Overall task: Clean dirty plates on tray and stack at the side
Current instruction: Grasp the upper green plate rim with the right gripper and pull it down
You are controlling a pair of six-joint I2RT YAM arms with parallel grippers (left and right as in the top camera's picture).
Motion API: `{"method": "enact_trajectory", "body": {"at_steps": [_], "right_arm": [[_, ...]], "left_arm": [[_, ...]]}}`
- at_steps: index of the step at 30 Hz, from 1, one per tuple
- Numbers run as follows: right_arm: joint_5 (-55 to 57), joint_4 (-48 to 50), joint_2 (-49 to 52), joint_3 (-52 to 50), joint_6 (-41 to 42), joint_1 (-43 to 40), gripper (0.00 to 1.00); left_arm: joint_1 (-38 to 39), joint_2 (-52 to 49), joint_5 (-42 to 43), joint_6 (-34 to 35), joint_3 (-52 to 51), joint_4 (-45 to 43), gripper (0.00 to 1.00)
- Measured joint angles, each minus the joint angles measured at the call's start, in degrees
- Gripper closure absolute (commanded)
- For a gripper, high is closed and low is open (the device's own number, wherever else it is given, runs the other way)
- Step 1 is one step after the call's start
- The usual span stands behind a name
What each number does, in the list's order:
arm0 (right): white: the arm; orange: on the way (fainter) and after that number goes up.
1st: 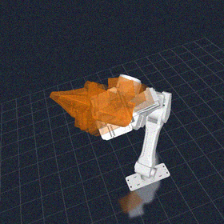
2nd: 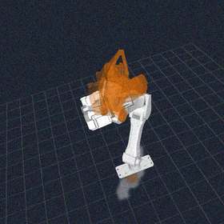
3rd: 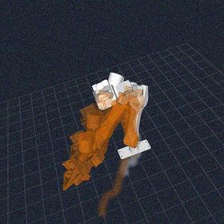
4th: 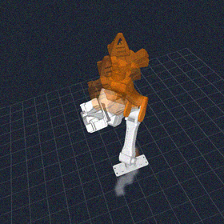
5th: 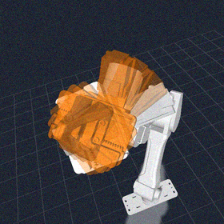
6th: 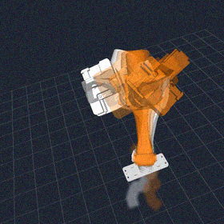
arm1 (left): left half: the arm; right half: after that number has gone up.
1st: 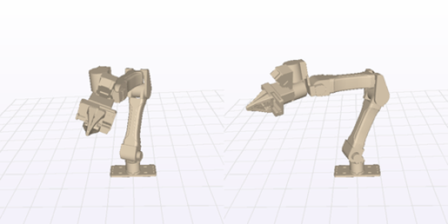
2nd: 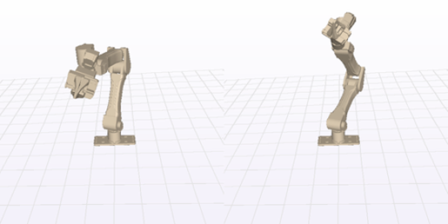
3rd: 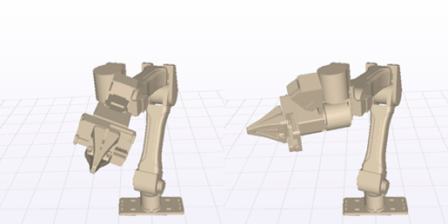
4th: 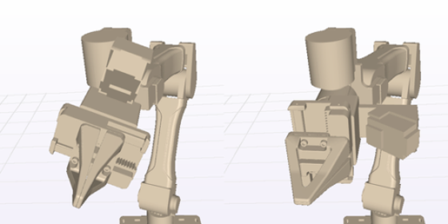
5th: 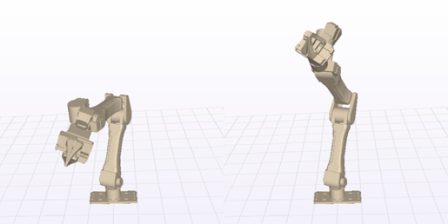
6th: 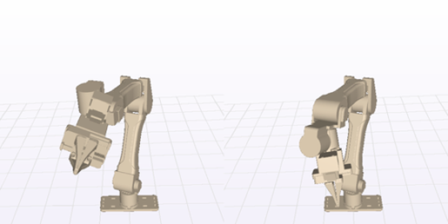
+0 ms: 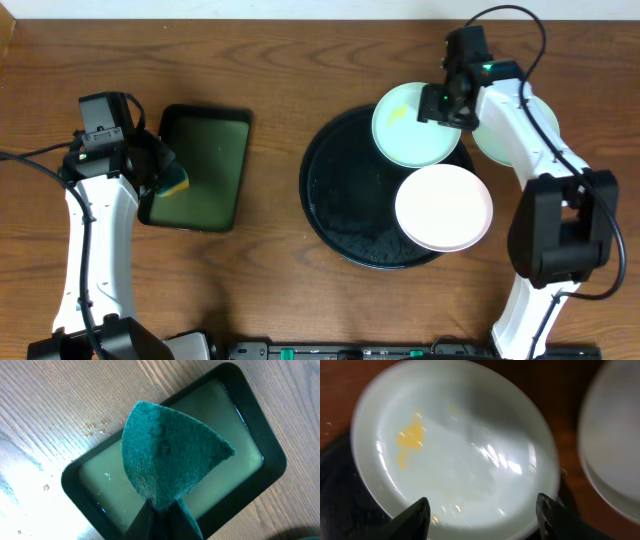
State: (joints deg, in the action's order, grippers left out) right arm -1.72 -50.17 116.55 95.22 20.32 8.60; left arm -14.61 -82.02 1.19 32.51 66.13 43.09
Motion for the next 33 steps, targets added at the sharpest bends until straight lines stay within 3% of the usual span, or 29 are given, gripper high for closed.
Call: {"method": "enact_trajectory", "body": {"at_steps": [4,9,26,28,30,33], "right_arm": [[-0.1,-3.0,-0.5,-0.7,0.0,-3.9,0.41],[-0.3,0.9,-0.5,-7.2,-0.2,-7.5,0.46],[-2.3,8.8,-0.5,-12.5,2.3,-3.7,0.56],[-2.1,9.1,-0.5,-13.4,2.6,-3.7,0.62],[-1.9,9.4,-0.5,-13.9,2.9,-3.7,0.8],[-2.1,10.9,-0.5,-14.0,2.9,-3.7,0.94]], "left_arm": [[0.0,0.0,0.0,0.0,0.0,0.0,0.92],[0.0,0.0,0.0,0.0,0.0,0.0,0.92],[0.0,0.0,0.0,0.0,0.0,0.0,0.92],[0.0,0.0,0.0,0.0,0.0,0.0,0.93],[0.0,0.0,0.0,0.0,0.0,0.0,0.93],[0.0,0.0,0.2,0.0,0.0,0.0,0.93]]}}
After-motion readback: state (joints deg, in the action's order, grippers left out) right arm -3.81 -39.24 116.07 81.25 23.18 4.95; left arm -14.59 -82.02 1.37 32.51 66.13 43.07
